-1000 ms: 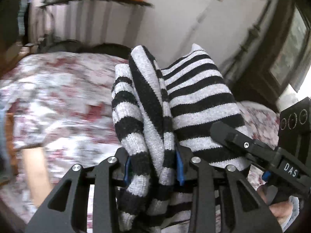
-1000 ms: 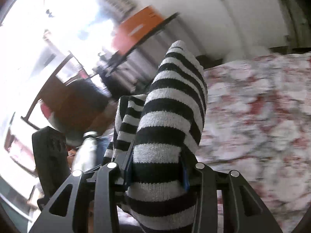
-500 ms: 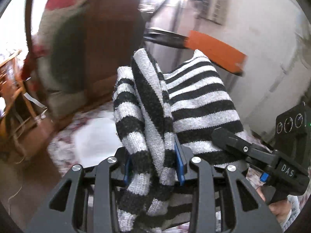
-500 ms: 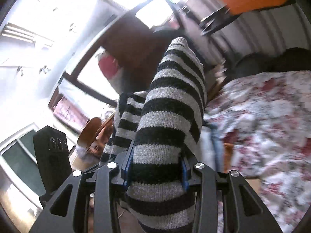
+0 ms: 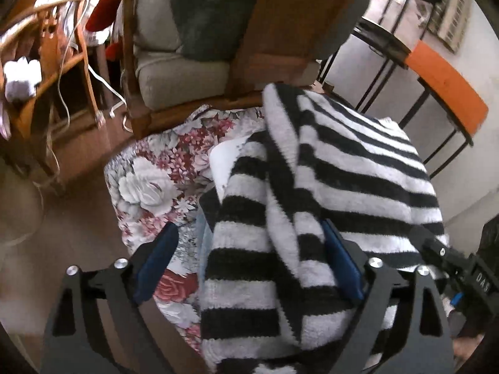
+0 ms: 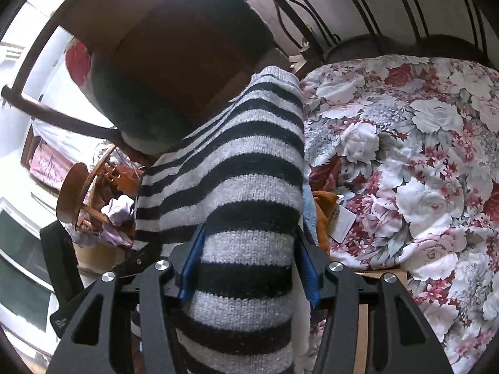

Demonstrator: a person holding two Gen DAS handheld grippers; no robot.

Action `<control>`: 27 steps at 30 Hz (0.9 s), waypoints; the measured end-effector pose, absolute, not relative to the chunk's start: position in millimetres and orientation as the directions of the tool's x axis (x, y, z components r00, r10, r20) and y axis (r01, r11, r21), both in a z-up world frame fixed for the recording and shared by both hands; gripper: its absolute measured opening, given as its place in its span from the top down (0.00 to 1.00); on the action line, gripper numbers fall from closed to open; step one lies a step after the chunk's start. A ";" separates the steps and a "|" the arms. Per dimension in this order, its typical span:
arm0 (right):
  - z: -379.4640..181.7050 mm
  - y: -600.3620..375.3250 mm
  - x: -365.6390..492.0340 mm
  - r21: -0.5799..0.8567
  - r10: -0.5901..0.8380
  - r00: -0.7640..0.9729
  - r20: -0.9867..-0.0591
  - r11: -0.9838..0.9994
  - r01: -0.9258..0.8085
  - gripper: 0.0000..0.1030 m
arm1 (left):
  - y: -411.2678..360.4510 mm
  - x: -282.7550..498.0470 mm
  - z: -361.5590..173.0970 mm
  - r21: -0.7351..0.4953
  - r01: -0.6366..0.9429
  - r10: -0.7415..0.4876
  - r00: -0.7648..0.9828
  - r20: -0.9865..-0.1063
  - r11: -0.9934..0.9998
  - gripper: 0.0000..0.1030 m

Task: Fold small clothes

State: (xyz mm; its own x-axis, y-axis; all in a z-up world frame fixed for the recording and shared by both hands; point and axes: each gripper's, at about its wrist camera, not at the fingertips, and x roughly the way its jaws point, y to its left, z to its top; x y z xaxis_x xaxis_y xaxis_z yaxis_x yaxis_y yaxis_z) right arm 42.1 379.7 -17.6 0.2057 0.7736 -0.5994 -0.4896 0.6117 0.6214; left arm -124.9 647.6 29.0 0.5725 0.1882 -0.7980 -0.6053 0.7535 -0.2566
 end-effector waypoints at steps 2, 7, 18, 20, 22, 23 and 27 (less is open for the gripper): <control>-11.7 376.7 40.1 0.625 0.782 0.198 -0.591 0.600 -0.500 0.44 | 645.2 -125.2 29.7 -0.285 -0.611 0.167 0.575 -0.801 0.738 0.13; 15.0 361.3 28.2 0.557 0.779 0.274 -0.564 0.604 -0.571 0.35 | 628.3 -144.4 51.3 -0.225 -0.623 0.220 0.555 -0.803 0.749 0.14; 1.0 328.0 -17.2 0.371 0.662 0.349 -0.664 0.696 -0.615 0.26 | 575.0 -179.1 76.4 0.021 -0.707 0.454 0.430 -0.780 0.707 0.04; -21.2 340.7 -13.1 0.357 0.616 0.291 -0.732 0.710 -0.606 0.22 | 575.6 -170.6 62.3 0.085 -0.713 0.475 0.369 -0.799 0.696 0.04; -26.2 343.1 -13.9 0.352 0.611 0.289 -0.737 0.712 -0.607 0.20 | 578.6 -169.5 59.3 0.108 -0.728 0.490 0.336 -0.804 0.677 0.04; -23.9 342.8 -15.8 0.348 0.614 0.298 -0.731 0.711 -0.611 0.20 | 578.6 -171.3 62.8 0.106 -0.731 0.490 0.337 -0.804 0.675 0.04; 2.2 336.2 -37.3 0.291 0.612 0.372 -0.698 0.717 -0.634 0.19 | 567.8 -186.3 84.2 0.108 -0.730 0.508 0.353 -0.786 0.675 0.04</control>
State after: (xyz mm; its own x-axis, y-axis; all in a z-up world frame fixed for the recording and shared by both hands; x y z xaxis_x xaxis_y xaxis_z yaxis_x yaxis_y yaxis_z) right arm -37.3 336.2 2.2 0.3721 0.6121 -0.6978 -0.6337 0.7168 0.2909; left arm -186.3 567.8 84.2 0.3527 0.5076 -0.7861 -0.7303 0.6745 0.1079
